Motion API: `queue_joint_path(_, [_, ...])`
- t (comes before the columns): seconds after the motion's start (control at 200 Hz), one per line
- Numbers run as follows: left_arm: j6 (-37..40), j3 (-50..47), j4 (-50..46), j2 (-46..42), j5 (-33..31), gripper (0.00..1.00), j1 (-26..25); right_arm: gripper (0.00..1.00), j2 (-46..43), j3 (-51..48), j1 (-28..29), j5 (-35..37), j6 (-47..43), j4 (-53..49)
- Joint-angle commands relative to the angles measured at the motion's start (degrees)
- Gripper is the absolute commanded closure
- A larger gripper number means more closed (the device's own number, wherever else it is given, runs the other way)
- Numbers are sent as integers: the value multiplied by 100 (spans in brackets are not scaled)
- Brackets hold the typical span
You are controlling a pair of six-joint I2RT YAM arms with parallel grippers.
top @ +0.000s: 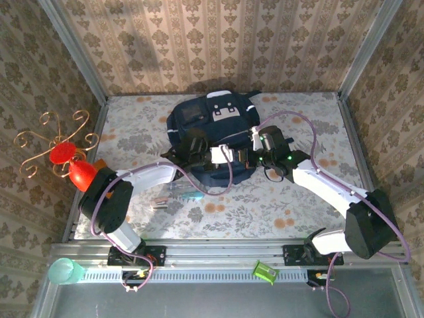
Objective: Pack books, pencil case, and school supplies into a backpack
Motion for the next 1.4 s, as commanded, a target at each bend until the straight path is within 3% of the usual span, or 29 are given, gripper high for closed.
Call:
queue_joint_path(0.0, [-62,127,232,-16,530,100,176,100,-198,91,-202,377,-44,-387])
queue_joint_path(0.155, [-101,115,525,-31,1094,100,318,100,-178,106,-533,879,-47,-806])
queue_joint_path(0.48, [-585,-523,1223,-370,1774,100,967,100,-117,49,-1058,1219,-118,-1073])
queue_joint_path(0.71, [-683,-581,1209,-234,1533,100,1323,100,-21,67,-983,414,19,-536])
queue_joint_path(0.855, [-808,-585,1188,-374,1372,66,1221,100,-107,97,-794,116,36,-368])
queue_joint_path(0.995, [-505,-566,738,-720,1137,42,742,100,-206,101,-621,-96,163,-167])
queue_joint_path(1.175, [-83,-197,129,-702,595,36,93,100,-183,229,-408,-249,231,-59])
queue_joint_path(1.395, [224,292,-360,-223,288,39,-239,100,-256,242,-276,-371,325,32])
